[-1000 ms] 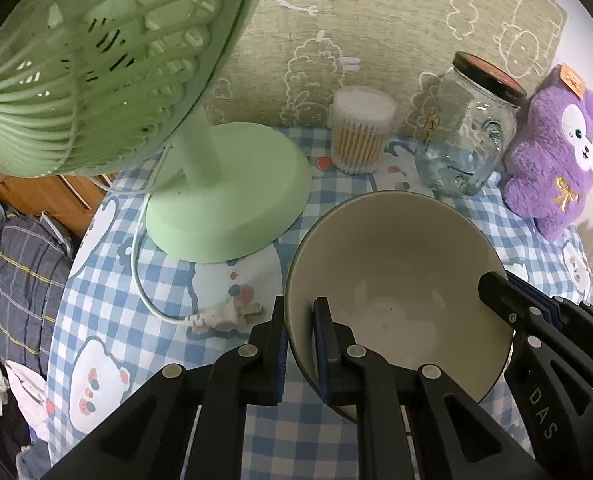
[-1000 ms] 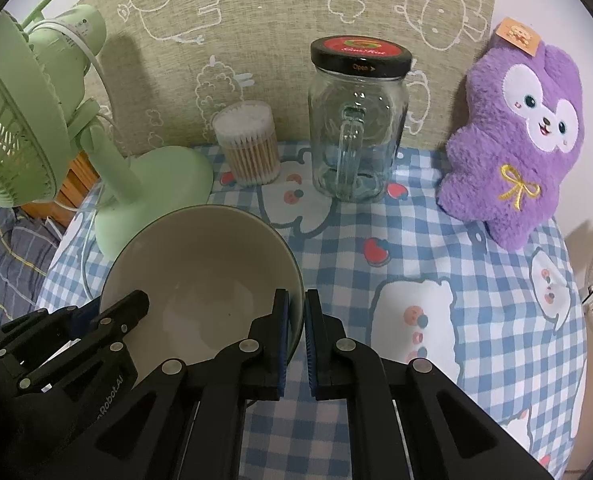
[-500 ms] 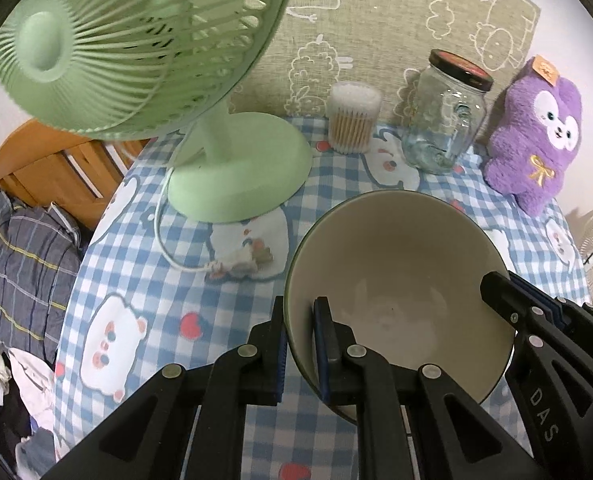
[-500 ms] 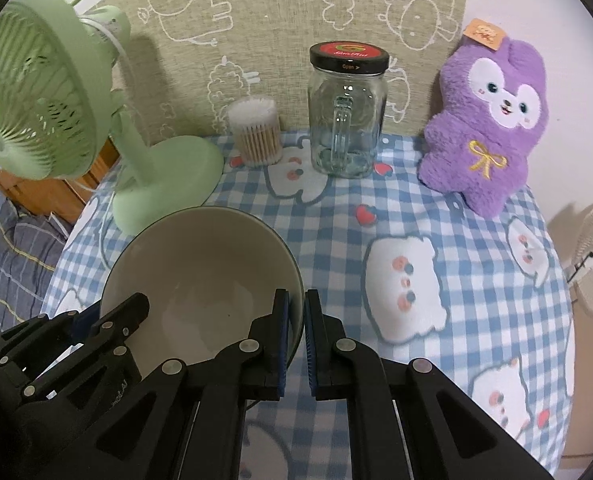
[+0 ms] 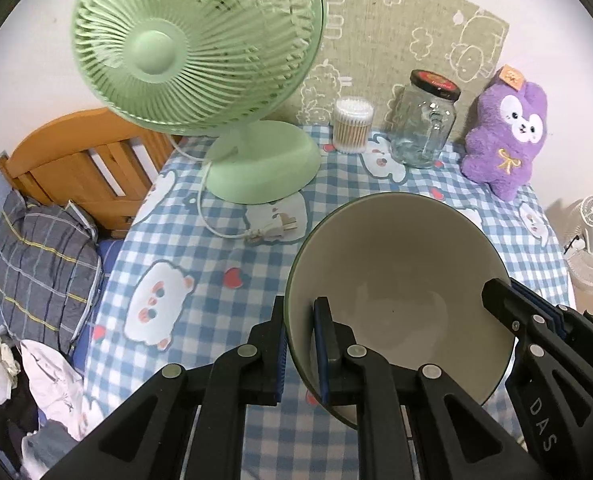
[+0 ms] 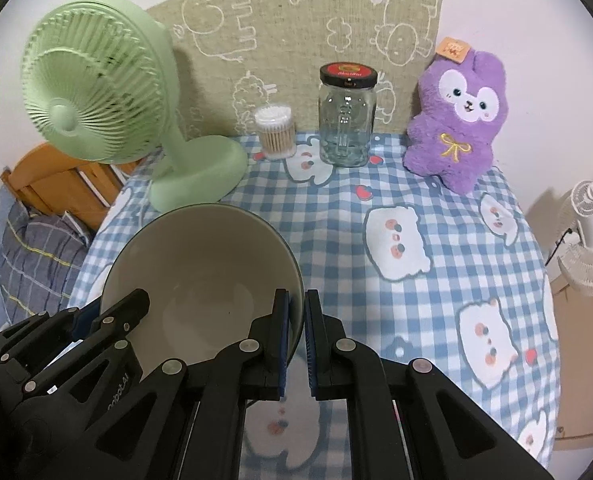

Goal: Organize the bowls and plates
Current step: 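Lift the cream bowl by its rim off the cloth, then carry the cream bowl with both tools toward the white plate stack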

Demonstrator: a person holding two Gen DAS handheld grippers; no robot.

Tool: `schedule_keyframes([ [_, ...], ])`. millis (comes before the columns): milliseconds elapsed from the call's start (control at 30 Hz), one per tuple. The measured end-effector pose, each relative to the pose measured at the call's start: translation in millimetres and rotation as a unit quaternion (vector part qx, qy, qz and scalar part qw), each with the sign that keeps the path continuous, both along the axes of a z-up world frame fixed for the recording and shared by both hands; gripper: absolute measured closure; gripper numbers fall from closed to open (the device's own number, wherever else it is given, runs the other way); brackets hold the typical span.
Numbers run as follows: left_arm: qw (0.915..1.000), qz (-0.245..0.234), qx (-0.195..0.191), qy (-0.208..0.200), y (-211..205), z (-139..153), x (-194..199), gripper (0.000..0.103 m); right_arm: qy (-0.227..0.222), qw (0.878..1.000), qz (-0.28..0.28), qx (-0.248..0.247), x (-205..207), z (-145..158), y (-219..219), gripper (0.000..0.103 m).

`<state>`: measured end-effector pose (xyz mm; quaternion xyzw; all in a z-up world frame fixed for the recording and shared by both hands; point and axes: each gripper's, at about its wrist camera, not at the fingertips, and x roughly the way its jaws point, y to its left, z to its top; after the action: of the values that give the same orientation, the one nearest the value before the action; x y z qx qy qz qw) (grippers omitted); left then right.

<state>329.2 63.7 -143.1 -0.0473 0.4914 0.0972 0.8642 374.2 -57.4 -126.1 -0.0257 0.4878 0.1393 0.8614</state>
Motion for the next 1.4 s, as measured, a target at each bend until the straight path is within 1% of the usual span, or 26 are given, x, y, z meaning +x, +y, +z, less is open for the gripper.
schedule_keyframes([
  [233,0.9998,-0.007,0.007,-0.016,-2.1,26.5,-32.4,0.094,-0.013,1.0,-0.006,0.004,-33.1,25.6,-2.5,0.093],
  [600,0.9993,-0.009,0.004,-0.035,1.3,57.5,-78.1,0.094,-0.033,0.999,-0.009,0.004,-82.3,60.6,-3.3,0.093],
  [1033,0.9985,-0.02,0.0,-0.051,-1.3,80.8,-125.3,0.094,-0.045,0.999,-0.022,0.001,-133.9,88.6,-7.9,0.093],
  [1133,0.9984,-0.025,-0.001,-0.051,-3.8,82.3,-135.3,0.094,-0.047,0.999,-0.024,-0.004,-145.2,91.6,-10.4,0.093],
  [1267,0.9987,-0.031,0.0,-0.04,-8.5,82.0,-147.9,0.093,-0.039,0.999,-0.029,-0.004,-161.2,91.9,-17.2,0.093],
  [1400,0.9984,-0.04,0.001,-0.041,-15.0,82.6,-159.9,0.093,-0.04,0.999,-0.032,-0.009,-176.5,92.6,-23.2,0.093],
])
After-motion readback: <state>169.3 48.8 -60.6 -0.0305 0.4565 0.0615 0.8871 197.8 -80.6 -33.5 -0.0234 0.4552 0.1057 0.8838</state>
